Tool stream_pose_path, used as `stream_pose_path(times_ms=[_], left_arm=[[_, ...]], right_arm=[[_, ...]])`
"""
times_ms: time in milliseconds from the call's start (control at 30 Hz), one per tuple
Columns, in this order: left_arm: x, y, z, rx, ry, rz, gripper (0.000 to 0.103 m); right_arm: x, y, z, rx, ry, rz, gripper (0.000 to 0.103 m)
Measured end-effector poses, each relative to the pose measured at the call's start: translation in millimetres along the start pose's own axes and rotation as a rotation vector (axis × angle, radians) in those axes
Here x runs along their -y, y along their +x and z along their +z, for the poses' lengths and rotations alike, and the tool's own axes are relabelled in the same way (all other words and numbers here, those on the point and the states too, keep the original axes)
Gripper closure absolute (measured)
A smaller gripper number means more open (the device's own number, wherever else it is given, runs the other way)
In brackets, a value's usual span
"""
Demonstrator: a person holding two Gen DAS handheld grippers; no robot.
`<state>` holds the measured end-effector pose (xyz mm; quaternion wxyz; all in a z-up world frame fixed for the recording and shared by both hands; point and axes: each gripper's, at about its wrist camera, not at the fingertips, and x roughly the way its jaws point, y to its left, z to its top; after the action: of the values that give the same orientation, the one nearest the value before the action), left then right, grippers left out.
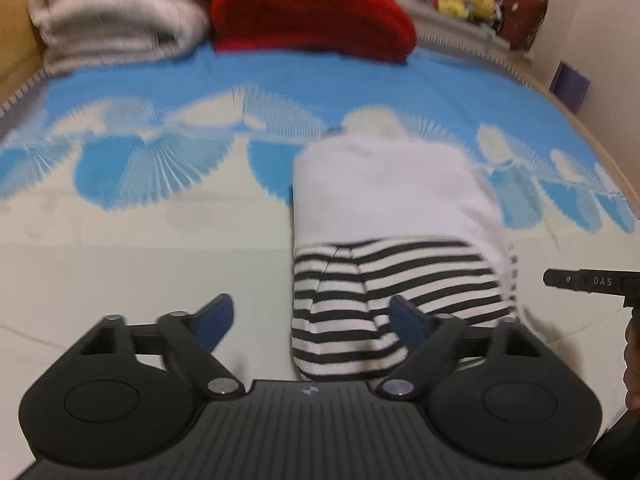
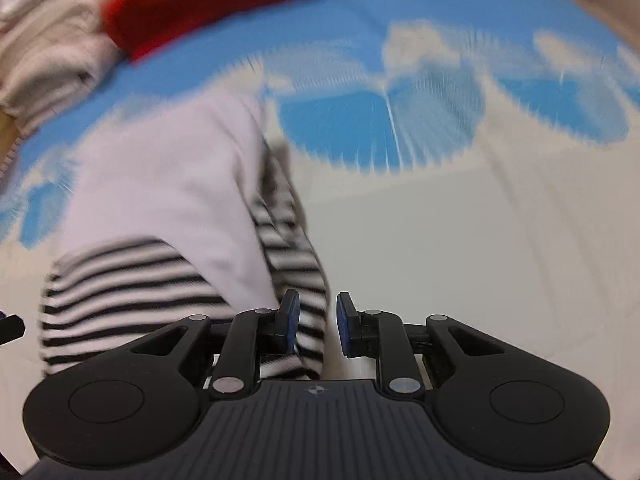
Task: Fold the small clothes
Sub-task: 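Open the right gripper and pull both grippers back from the bundle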
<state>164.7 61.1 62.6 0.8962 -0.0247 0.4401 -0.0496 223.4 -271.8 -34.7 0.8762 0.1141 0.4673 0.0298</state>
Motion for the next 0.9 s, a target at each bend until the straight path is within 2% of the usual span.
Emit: stream_pose_path(times_ms=[33, 100, 167, 300, 367, 467, 533, 567, 633, 733, 833, 900], left_arm=[[3, -12, -4, 0.020, 0.013, 0.001, 0.008], [12, -41, -15, 0.070, 0.031, 0.001, 0.008], [21, -66, -28, 0.095, 0.035, -0.016, 0.008], [32, -100, -60, 0.133, 0.042, -0.058, 0.008], [38, -111, -80, 0.154, 0.046, -0.066, 0.008], [44, -116, -113, 0.180, 0.015, -0.121, 0.008], [49, -108, -125, 0.142, 0.000, -0.097, 0.008], [51, -104, -125, 0.117, -0.020, -0.072, 0.008], [52, -103, -121, 0.153, -0.045, -0.043, 0.008], [57, -92, -116, 0.165, 0.005, 0.038, 0.008], [50, -76, -112, 0.101, -0.037, 0.019, 0.008], [47, -71, -111, 0.087, -0.068, 0.021, 0.008]], right_arm=[[-4, -14, -3, 0.042, -0.019, 0.007, 0.080], [-13, -43, -12, 0.123, -0.067, -0.001, 0.063], [-23, -66, -23, 0.185, -0.109, -0.026, 0.054], [-35, -114, -50, 0.270, -0.134, -0.026, 0.046], [-41, -131, -66, 0.288, -0.147, -0.053, 0.042], [-44, -146, -95, 0.281, -0.150, -0.082, 0.038], [-46, -144, -110, 0.231, -0.150, -0.088, 0.038], [-47, -144, -117, 0.223, -0.146, -0.090, 0.038], [-52, -141, -129, 0.210, -0.163, -0.102, 0.038], [-59, -133, -129, 0.195, -0.167, -0.086, 0.038], [-64, -126, -129, 0.189, -0.187, -0.081, 0.038], [-66, -120, -130, 0.177, -0.201, -0.088, 0.038]])
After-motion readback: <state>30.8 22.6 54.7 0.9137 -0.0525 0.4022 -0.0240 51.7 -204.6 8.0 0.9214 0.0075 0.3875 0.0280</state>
